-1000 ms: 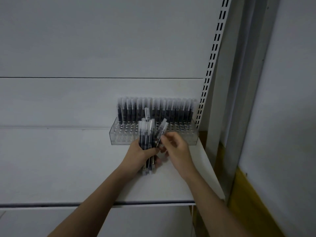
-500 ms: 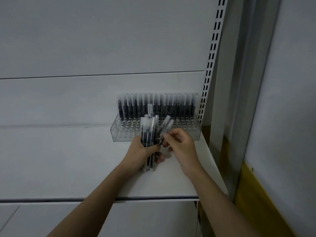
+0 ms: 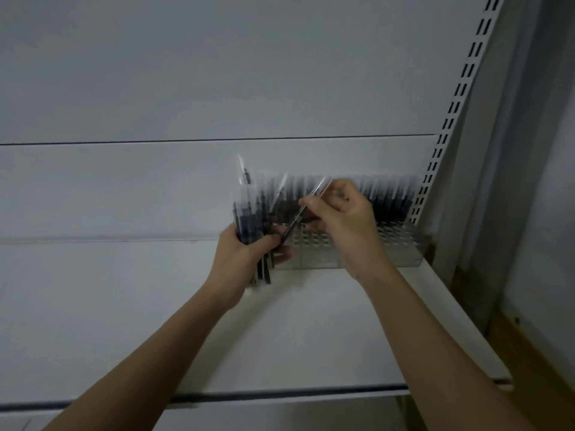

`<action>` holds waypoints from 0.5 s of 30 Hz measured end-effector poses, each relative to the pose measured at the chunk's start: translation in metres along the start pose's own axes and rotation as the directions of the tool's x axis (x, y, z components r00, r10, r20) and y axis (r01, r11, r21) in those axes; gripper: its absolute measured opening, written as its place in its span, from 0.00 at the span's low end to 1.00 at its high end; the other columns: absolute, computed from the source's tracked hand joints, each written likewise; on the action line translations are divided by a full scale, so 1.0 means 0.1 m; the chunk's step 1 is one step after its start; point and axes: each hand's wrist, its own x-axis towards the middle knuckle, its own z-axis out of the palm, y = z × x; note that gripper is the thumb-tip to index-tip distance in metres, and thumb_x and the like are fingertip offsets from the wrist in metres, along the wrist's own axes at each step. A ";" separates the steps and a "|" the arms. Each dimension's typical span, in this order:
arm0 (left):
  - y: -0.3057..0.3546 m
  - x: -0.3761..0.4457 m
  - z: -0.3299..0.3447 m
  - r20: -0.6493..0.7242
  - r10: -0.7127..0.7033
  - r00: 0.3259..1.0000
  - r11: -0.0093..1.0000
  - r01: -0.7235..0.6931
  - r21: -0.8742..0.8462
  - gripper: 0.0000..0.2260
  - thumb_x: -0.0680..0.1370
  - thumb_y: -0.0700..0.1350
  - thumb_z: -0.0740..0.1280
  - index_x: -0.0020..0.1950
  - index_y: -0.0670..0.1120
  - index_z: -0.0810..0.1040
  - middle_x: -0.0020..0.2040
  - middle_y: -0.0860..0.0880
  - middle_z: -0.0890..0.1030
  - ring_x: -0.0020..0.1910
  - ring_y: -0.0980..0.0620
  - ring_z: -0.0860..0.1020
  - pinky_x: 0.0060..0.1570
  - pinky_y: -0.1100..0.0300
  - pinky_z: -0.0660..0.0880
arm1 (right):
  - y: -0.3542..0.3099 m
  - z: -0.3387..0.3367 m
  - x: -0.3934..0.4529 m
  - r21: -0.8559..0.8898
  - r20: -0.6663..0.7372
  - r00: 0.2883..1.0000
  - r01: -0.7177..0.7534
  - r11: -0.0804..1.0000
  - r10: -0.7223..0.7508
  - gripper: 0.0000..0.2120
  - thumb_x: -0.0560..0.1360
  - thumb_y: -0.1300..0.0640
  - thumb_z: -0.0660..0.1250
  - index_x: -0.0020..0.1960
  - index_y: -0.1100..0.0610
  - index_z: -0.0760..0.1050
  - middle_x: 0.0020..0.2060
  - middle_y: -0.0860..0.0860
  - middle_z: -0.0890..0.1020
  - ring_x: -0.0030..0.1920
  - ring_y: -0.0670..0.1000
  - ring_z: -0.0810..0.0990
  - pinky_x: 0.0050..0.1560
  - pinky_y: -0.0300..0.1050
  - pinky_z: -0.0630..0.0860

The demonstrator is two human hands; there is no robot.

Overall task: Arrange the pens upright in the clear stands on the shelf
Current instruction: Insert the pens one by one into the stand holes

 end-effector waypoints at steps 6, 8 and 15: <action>0.02 0.30 -0.60 -0.138 0.023 0.990 0.996 -0.011 0.089 0.10 0.79 0.35 0.67 0.60 0.38 0.75 0.47 0.45 0.86 0.38 0.45 0.80 0.42 0.57 0.80 | -0.02 0.39 0.27 -0.281 -0.129 0.956 0.221 0.934 -0.265 0.10 0.76 0.62 0.72 0.47 0.53 0.71 0.42 0.53 0.82 0.40 0.50 0.82 0.43 0.48 0.82; 0.02 0.38 -0.64 -0.157 0.022 0.987 0.996 -0.008 0.087 0.12 0.78 0.37 0.69 0.61 0.38 0.76 0.46 0.47 0.86 0.36 0.48 0.79 0.38 0.58 0.78 | 0.02 0.52 0.32 -0.393 -0.127 0.941 0.243 0.887 -0.314 0.11 0.76 0.61 0.72 0.47 0.50 0.70 0.42 0.50 0.80 0.41 0.48 0.82 0.41 0.40 0.80; -0.15 0.39 -0.70 -0.148 0.012 0.989 0.999 -0.004 0.053 0.05 0.79 0.37 0.69 0.54 0.41 0.78 0.41 0.50 0.85 0.33 0.45 0.81 0.41 0.47 0.80 | 0.21 0.80 0.45 -0.616 -0.099 0.939 0.203 0.761 -0.330 0.10 0.75 0.60 0.73 0.49 0.55 0.71 0.38 0.46 0.78 0.38 0.41 0.78 0.40 0.31 0.75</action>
